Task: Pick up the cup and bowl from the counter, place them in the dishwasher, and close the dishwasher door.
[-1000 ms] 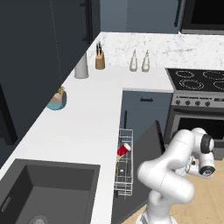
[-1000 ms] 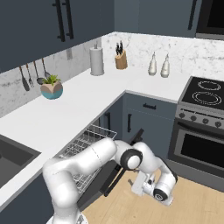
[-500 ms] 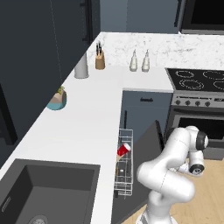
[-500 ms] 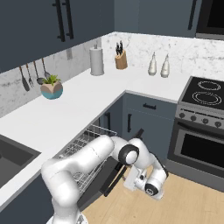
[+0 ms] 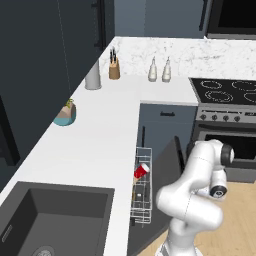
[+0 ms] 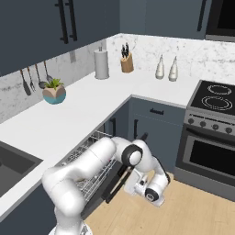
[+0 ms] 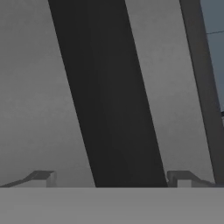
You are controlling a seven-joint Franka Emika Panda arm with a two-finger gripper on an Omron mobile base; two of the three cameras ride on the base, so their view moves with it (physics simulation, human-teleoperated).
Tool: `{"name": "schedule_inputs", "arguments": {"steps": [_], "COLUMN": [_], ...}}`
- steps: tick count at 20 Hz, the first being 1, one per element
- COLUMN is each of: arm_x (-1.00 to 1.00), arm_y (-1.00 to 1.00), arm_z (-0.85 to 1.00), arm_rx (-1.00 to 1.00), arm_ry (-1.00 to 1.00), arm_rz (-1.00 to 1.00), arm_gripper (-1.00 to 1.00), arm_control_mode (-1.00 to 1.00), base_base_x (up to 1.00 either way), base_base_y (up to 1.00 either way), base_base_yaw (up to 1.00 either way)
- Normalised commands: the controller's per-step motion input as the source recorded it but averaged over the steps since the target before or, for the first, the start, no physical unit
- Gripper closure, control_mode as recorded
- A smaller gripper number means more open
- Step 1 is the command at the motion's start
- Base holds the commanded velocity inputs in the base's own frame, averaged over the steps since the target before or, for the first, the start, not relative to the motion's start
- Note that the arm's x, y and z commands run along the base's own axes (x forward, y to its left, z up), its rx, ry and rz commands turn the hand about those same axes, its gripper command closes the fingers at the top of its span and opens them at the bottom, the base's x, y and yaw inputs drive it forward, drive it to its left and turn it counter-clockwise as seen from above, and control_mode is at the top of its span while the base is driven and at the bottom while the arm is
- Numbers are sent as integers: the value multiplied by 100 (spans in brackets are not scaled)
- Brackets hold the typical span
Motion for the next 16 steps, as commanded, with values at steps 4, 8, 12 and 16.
{"name": "schedule_inputs", "arguments": {"steps": [4,8,12,16], "arm_x": [11,12,9,15], "arm_y": [100,100,100,100], "arm_z": [56,65,63,54], "arm_rx": [0,-1,-6,-12], "arm_ry": [-6,-8,-9,-5], "arm_rz": [-8,-8,-9,-5], "arm_gripper": [-100,-100,-100,-100], "arm_control_mode": [-100,-100,-100,-100], "base_base_x": [0,0,0,0], "base_base_y": [0,0,0,0], "base_base_yaw": [0,0,0,0]}}
